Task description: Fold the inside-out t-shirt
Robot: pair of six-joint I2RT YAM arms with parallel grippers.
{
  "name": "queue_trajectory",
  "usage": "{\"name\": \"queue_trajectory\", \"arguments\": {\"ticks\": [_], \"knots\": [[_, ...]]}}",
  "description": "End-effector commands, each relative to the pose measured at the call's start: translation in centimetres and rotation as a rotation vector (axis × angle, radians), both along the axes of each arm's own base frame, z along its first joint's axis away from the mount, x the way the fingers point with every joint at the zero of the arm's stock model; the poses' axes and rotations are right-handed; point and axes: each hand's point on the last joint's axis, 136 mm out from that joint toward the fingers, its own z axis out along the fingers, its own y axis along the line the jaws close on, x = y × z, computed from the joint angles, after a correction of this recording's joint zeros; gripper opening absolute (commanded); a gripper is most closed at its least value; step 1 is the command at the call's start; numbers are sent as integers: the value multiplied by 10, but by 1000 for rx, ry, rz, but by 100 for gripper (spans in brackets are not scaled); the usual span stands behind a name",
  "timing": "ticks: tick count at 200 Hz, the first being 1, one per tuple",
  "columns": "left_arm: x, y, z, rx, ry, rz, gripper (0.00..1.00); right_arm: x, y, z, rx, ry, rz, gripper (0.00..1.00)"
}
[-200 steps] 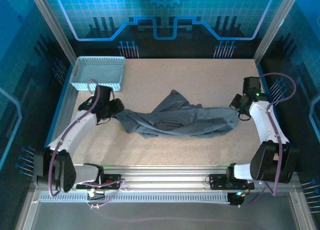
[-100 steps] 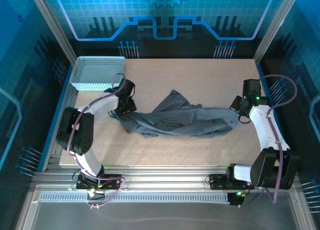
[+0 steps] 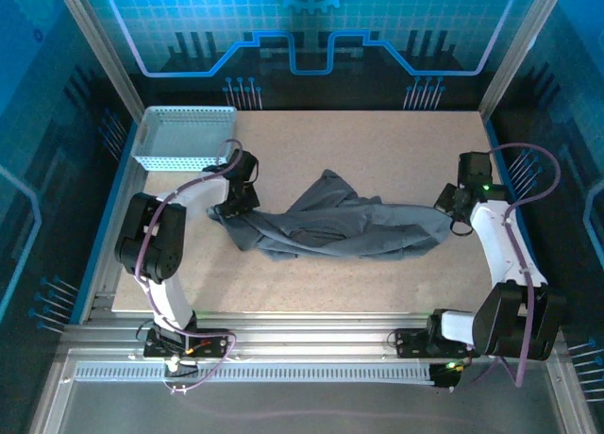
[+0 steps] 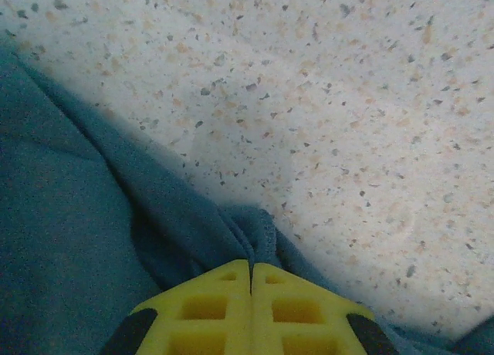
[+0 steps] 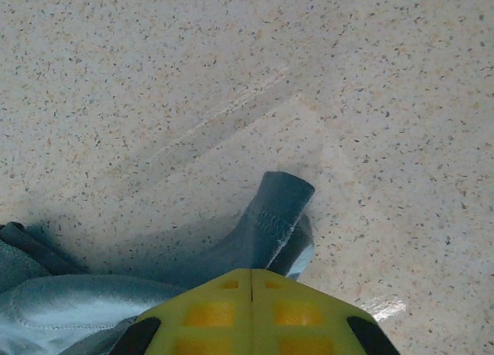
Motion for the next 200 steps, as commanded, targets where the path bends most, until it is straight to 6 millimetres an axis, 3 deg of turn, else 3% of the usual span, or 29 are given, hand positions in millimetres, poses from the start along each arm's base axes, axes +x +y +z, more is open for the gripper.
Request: {"name": "queue_trajectory", "arguments": {"ticks": [1,37,48,55,74,94,110,129,142,162,180,200], "knots": [[3,2,54,-30,-166,18,0,0,-2,40,-43,-75,-1,0],[-18,29,180,-27,-569,66,0,-7,0,101,-49,-221,8,1],[-28,43,201,6,-632,102,0,-4,5,106,-30,-246,34,3],[-32,48,204,18,-638,117,0,-2,8,103,-16,-236,42,3],[-34,50,184,7,-576,123,0,12,15,78,-1,-175,72,2],[-38,53,138,-13,-452,159,0,29,20,32,-2,-51,80,0],[-46,54,105,-37,-375,178,0,31,24,-5,28,41,67,0],[-58,47,73,-68,-312,157,0,23,22,-36,12,104,49,25],[-61,37,57,-102,-274,107,0,20,25,-39,-42,111,82,42],[-62,25,43,-138,-229,39,0,26,49,-15,-199,88,223,58],[-60,26,40,-131,-228,32,0,32,101,3,-244,14,432,66],[-56,26,44,-129,-243,30,0,28,160,-4,-186,-6,654,71]]}}
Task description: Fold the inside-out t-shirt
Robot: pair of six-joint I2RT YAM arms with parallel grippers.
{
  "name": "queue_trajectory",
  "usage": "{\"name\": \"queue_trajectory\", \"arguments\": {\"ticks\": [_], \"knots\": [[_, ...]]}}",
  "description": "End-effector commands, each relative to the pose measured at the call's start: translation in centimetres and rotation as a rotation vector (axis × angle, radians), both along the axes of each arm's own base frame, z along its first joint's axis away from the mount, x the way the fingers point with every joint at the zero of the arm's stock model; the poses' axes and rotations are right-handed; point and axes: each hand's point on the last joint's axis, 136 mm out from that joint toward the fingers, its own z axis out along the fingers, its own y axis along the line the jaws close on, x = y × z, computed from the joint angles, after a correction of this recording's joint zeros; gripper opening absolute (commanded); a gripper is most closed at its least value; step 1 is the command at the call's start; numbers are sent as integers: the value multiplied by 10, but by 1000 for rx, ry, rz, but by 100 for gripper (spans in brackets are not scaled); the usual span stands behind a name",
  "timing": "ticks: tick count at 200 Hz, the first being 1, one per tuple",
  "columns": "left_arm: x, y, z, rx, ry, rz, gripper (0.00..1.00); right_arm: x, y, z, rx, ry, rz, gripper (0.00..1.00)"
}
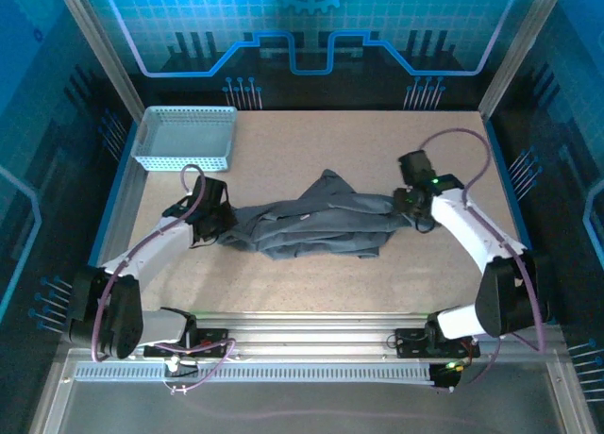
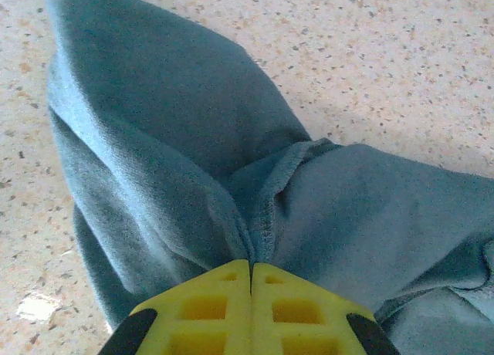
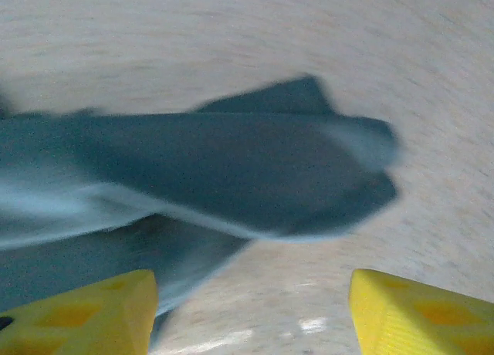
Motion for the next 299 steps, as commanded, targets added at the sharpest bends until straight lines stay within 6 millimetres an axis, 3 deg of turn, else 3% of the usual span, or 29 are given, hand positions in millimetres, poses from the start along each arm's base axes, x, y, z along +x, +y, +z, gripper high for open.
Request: {"name": "queue_trajectory", "arguments": {"ticks": [1,20,74,120,147,168,185,206,233,265,299], "knots": [[8,-7,6,-24,-33,-39,0,4,50,16,6,-56,224,71],[11,-7,8,-24,-44,-39,0,6,76,-3,-11,9,289,68],[7,-9,8,-41,-48,-48,0,30,123,-51,57,141,343,60],[2,-13,6,-68,-54,-60,0,86,104,-57,-113,127,249,55],[0,-13,7,-66,-63,-69,0,117,96,-60,-110,121,221,54],[-2,-13,7,-68,-66,-72,0,135,86,-70,-126,142,207,53],[-2,-13,7,-67,-69,-75,0,144,80,-62,-110,135,209,54],[-1,-13,9,-55,-67,-83,0,138,82,-32,-93,90,244,56],[2,-11,13,-46,-77,-75,0,101,94,-10,-67,71,317,56],[3,-11,12,-43,-77,-76,0,60,83,-13,-31,79,304,55],[4,-12,12,-44,-76,-80,0,41,66,-42,-21,157,248,50]]}}
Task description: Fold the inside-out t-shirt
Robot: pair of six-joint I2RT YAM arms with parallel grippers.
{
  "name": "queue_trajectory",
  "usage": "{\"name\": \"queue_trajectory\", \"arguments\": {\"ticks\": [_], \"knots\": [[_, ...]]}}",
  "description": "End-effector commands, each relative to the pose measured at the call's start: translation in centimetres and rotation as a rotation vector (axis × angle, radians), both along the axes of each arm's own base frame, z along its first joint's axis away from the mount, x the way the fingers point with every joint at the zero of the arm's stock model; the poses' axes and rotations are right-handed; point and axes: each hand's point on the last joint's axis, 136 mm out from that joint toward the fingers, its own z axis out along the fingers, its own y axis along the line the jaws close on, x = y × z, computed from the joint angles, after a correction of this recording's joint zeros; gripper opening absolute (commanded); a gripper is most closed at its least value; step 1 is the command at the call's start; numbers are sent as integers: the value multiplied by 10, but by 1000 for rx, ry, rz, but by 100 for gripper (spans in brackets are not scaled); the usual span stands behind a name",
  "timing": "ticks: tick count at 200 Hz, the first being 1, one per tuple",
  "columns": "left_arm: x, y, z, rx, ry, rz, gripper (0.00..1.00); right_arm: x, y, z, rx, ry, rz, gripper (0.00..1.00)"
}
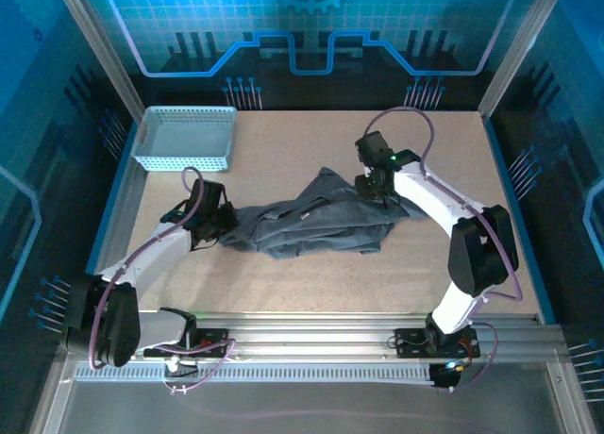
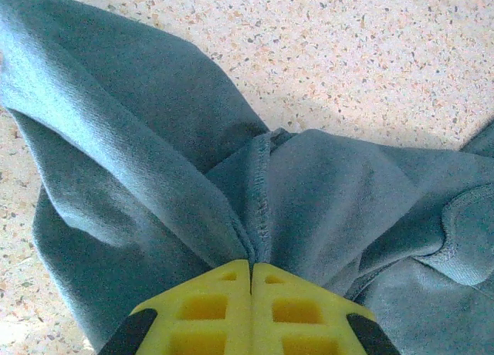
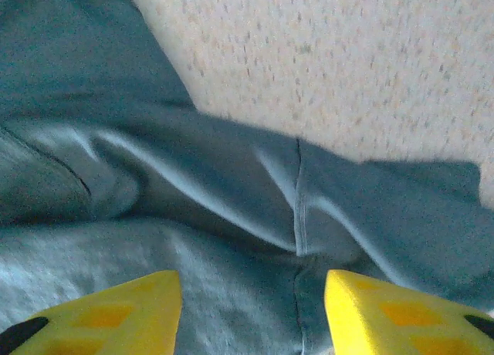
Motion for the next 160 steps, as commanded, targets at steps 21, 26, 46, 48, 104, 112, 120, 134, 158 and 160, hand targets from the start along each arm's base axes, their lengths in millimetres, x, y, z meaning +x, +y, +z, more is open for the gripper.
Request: {"name": "queue_trajectory", "arguments": {"ticks": [21,26,46,48,104,112,120,134,158,160], "knots": [[5,0,10,0,-31,-14,0,-11,-28,-44,7,106,-136,47],[4,-1,10,-2,-32,-15,0,-9,-30,-46,15,108,-148,46],[2,0,10,0,-33,-15,0,-2,-34,-53,37,104,-166,40],[2,0,10,-1,-33,-15,0,-1,-34,-54,36,104,-166,40],[1,-1,10,-8,-34,-18,0,20,-30,-71,41,111,-178,31],[1,-1,10,-8,-33,-17,0,22,-31,-71,32,109,-182,26],[0,-1,10,-6,-34,-17,0,23,-32,-70,23,107,-184,20],[-1,1,11,0,-36,-17,0,24,-33,-62,17,85,-187,11],[0,2,16,10,-47,-20,0,19,-40,-38,-9,38,-190,0],[0,2,16,11,-48,-19,0,19,-41,-36,-11,33,-192,0]]}}
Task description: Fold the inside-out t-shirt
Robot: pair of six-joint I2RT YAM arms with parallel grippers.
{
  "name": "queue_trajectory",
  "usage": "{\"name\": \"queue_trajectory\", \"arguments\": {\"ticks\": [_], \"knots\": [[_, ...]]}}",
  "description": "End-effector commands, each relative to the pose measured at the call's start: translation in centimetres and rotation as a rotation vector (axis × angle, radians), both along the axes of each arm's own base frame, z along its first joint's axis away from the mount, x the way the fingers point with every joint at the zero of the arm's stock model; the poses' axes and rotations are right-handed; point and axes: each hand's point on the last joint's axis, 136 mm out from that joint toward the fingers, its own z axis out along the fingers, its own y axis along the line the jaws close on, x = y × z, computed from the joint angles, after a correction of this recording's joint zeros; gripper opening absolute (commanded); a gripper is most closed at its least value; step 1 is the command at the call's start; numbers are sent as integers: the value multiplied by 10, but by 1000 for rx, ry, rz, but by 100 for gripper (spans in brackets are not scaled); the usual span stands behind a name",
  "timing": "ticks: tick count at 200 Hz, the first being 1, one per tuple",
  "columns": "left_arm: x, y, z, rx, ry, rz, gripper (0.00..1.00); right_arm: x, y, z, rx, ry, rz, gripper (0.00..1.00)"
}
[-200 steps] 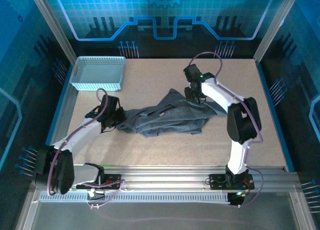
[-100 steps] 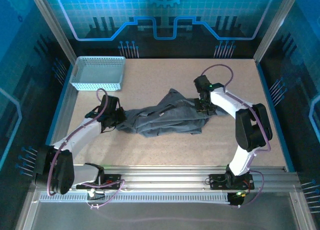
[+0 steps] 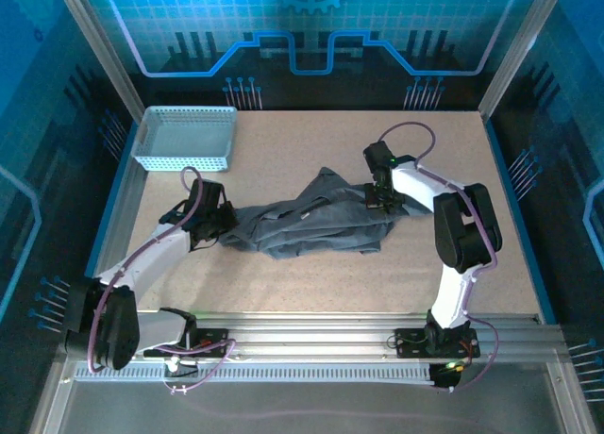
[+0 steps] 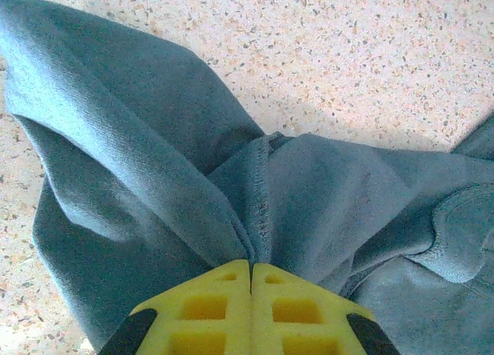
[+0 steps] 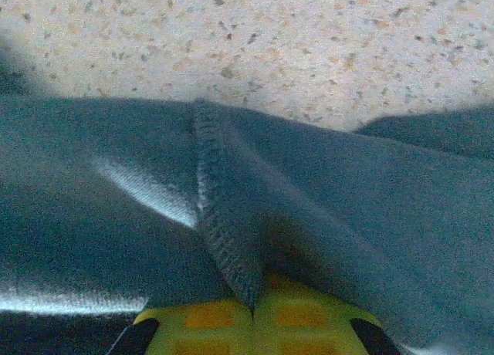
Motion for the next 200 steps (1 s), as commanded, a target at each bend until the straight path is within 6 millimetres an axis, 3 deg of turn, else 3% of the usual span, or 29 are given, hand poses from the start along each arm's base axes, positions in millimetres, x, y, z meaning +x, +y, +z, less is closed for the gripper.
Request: {"name": "queue_trajectory", "arguments": {"ticks": [1,41,104,128,158,200], "knots": [[0,2,11,16,-30,-20,0,5,-6,39,-27,-91,-16,0],[4,7,24,53,-59,-25,0,-18,-13,89,-14,-156,2,0],[9,14,64,80,-164,-8,0,-63,-14,120,100,-185,6,0],[7,17,88,71,-231,12,0,-75,-19,150,200,-252,-19,0],[1,19,144,15,-382,45,0,-87,-35,206,257,-375,-63,0],[-25,21,267,-83,-692,52,0,-108,-45,316,337,-629,-51,0]]}}
